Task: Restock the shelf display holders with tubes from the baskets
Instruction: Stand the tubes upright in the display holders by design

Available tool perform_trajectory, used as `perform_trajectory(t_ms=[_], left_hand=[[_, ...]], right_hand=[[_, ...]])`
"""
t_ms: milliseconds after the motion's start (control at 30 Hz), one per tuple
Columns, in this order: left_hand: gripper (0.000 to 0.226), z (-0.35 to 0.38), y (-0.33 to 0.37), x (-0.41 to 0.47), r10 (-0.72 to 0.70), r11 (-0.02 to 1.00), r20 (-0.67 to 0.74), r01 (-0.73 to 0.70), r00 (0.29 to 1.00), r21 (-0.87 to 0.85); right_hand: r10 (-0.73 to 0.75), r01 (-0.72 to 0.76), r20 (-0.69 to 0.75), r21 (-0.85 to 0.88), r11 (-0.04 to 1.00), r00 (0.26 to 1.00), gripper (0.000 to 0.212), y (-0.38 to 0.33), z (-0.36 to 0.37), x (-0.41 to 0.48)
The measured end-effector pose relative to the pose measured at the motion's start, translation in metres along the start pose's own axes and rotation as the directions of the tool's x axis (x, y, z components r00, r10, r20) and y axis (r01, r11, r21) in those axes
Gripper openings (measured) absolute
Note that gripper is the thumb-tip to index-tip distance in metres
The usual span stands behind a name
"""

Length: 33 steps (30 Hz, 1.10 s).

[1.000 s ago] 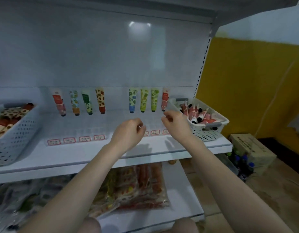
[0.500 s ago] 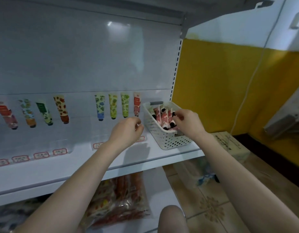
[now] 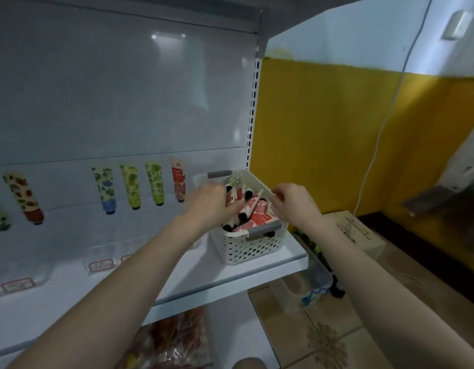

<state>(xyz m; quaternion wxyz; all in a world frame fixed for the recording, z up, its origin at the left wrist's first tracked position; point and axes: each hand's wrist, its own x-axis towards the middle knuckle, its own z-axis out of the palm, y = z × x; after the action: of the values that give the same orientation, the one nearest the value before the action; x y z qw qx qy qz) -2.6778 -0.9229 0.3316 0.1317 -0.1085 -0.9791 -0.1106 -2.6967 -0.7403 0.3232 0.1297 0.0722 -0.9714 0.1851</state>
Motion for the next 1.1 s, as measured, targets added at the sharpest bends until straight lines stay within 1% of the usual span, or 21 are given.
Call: perform_trajectory(t_ms=[133,200,333,400,500,600,667,733,800,833,967,1033,1100], left_hand=[[0.043,0.014,0.007,0.015,-0.025,0.993,0.085,0.015,0.996,0.114],[0.044,0.018,0.008,0.02,-0.038,0.992,0.11,0.024,0.993,0.126],[0.044,0.019,0.008,0.026,-0.057,0.992,0.154,0.038,0.986,0.124],[0.04,0.017,0.008,0.027,-0.061,0.997,0.179,0.053,0.982,0.051],[0.033,0.016,0.007,0.023,-0.048,0.995,0.149,0.06,0.988,-0.083],[0.014,0.018,0.007,0.017,-0.09,0.954,0.04,0.098,0.995,-0.284],[0.01,0.016,0.005,0.011,-0.171,0.887,-0.051,0.131,0.984,-0.442],[0.008,0.011,0.001,0.005,-0.225,0.825,-0.15,0.106,0.963,-0.555],[0.008,0.006,-0.005,-0.003,-0.256,0.798,-0.215,0.081,0.942,-0.597],[0.012,0.005,-0.009,-0.007,-0.27,0.79,-0.225,0.082,0.936,-0.607],[0.02,0.002,-0.019,-0.025,-0.294,0.76,-0.199,0.102,0.935,-0.642],[0.022,0.0,-0.024,-0.034,-0.314,0.755,-0.192,0.123,0.93,-0.644],[0.022,-0.001,-0.03,-0.043,-0.33,0.759,-0.201,0.132,0.922,-0.638]], right_hand=[[0.023,-0.027,0.086,0.048,0.998,0.996,0.024,-0.009,0.011,0.022],[0.055,-0.063,0.129,0.059,0.996,0.99,0.03,-0.013,0.016,0.031],[0.143,-0.152,0.167,0.042,0.987,0.976,0.039,-0.02,0.019,0.044],[0.156,-0.16,0.18,0.008,0.987,0.971,0.041,-0.023,0.021,0.047],[0.164,-0.168,0.203,0.002,0.986,0.965,0.043,-0.024,0.024,0.05],[0.195,-0.217,0.222,0.082,0.973,0.955,0.04,-0.023,0.027,0.049],[0.215,-0.253,0.231,0.148,0.956,0.949,0.037,-0.022,0.029,0.049],[0.239,-0.293,0.236,0.227,0.929,0.942,0.034,-0.021,0.03,0.048],[0.258,-0.324,0.242,0.296,0.898,0.935,0.031,-0.021,0.031,0.046],[0.263,-0.337,0.252,0.325,0.883,0.931,0.029,-0.021,0.031,0.046],[0.282,-0.381,0.271,0.45,0.808,0.92,0.021,-0.022,0.028,0.042],[0.273,-0.367,0.252,0.522,0.77,0.929,0.017,-0.025,0.024,0.038],[0.237,-0.305,0.195,0.53,0.791,0.952,0.017,-0.033,0.02,0.034]])
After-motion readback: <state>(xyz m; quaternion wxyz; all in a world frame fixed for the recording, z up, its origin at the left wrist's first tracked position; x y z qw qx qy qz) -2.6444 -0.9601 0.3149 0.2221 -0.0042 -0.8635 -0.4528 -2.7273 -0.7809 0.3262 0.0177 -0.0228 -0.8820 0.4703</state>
